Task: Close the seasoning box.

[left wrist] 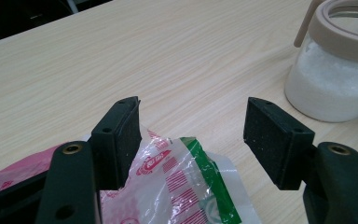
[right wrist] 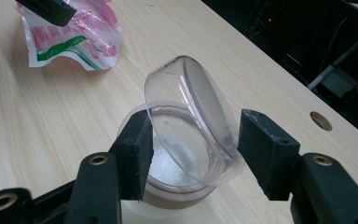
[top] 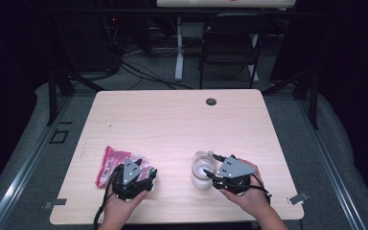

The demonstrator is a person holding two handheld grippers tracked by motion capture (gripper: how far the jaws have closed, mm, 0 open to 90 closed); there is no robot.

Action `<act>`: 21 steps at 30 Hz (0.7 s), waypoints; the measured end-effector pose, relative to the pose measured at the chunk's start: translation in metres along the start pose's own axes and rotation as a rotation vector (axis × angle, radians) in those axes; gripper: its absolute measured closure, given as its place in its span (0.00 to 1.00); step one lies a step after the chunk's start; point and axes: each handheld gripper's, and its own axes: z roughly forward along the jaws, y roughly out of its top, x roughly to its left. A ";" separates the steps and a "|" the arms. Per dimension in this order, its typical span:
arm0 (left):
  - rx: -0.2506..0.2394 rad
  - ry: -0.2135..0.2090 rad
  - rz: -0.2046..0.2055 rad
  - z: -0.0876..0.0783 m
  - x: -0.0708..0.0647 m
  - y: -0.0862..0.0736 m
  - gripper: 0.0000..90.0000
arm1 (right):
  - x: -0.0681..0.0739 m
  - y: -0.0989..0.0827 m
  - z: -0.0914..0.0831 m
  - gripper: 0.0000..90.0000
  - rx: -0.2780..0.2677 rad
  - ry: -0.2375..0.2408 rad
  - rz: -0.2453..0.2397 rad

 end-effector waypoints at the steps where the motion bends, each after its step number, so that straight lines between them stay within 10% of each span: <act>1: 0.000 0.000 0.000 0.000 0.000 0.000 0.40 | 0.000 0.000 0.000 0.50 0.001 -0.002 -0.001; 21: -0.003 0.003 -0.004 -0.001 0.001 0.000 0.40 | 0.006 0.001 0.002 0.45 0.004 0.042 -0.025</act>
